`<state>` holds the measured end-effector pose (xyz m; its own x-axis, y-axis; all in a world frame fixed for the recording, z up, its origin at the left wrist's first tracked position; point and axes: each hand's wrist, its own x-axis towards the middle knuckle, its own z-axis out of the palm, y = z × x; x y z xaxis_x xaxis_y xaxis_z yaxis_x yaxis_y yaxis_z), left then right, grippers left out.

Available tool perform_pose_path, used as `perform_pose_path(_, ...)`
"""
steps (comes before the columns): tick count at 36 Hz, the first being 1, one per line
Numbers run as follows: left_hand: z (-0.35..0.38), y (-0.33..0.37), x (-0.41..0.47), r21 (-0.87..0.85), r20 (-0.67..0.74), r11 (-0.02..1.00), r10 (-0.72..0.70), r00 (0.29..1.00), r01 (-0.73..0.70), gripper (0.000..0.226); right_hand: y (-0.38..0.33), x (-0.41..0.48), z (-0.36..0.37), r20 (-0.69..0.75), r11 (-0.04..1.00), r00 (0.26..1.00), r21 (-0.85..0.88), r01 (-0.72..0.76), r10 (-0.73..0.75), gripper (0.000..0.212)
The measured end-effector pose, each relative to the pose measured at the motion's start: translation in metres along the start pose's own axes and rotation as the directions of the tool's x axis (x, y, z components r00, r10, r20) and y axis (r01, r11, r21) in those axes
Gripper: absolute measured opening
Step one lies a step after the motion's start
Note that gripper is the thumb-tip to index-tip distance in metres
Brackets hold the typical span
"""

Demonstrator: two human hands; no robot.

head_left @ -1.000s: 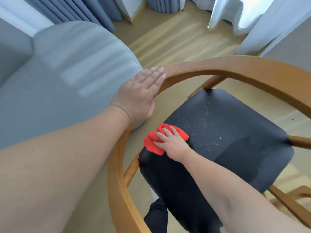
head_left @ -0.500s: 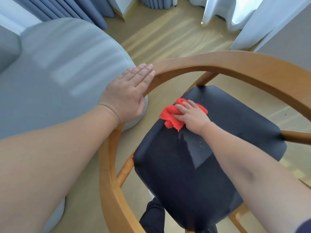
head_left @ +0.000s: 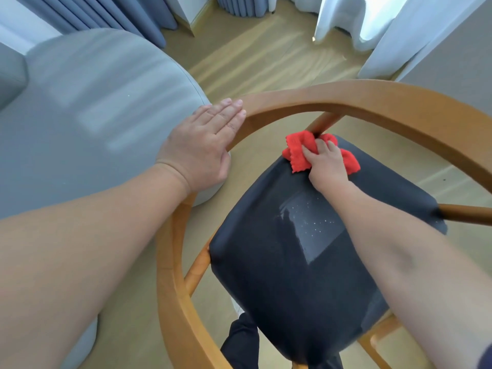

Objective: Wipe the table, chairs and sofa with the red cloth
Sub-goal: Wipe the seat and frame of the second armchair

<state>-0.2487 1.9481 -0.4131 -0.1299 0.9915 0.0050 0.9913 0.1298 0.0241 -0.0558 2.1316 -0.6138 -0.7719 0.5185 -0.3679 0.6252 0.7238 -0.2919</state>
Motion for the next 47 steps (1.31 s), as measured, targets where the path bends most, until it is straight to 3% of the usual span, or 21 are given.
perform_pose_path(5,0.002,-0.001,0.001,-0.001,-0.007,1.0,0.015,1.0,-0.015,0.058,-0.021,-0.037,0.025,-0.065,0.999,0.997,0.03,0.038,-0.036,0.058)
perform_pose_path(10,0.002,-0.001,0.001,0.007,-0.007,0.999,0.044,0.999,-0.044,0.057,-0.047,-0.081,0.057,-0.195,0.98,0.963,0.028,0.197,-0.188,0.059)
perform_pose_path(16,0.002,-0.001,0.001,0.034,-0.005,0.998,0.062,0.998,-0.062,0.056,-0.068,-0.125,0.09,-0.129,0.95,0.942,0.003,0.314,-0.311,0.062)
perform_pose_path(25,0.003,-0.002,0.001,0.042,-0.001,0.997,0.061,0.998,-0.061,0.055,-0.077,-0.141,0.099,-0.088,0.934,0.932,-0.086,0.346,-0.353,0.045)
perform_pose_path(29,0.002,-0.001,0.001,0.057,-0.002,0.997,0.061,0.998,-0.06,0.055,-0.061,-0.128,0.096,-0.166,0.877,0.862,-0.109,0.467,-0.48,0.04)
perform_pose_path(34,0.002,-0.001,0.001,0.06,-0.002,0.995,0.075,0.997,-0.075,0.054,-0.029,-0.103,0.079,-0.077,0.725,0.73,-0.223,0.651,-0.679,0.039)
perform_pose_path(41,0.003,-0.002,0.0,0.069,0.01,0.995,0.065,0.998,-0.065,0.054,0.028,-0.073,0.054,-0.15,0.784,0.78,-0.268,0.559,-0.607,0.036)
perform_pose_path(47,0.003,0.0,0.0,0.081,0.008,0.995,0.064,0.998,-0.064,0.055,0.065,-0.053,0.03,-0.335,0.936,0.878,-0.21,0.284,-0.342,0.04)
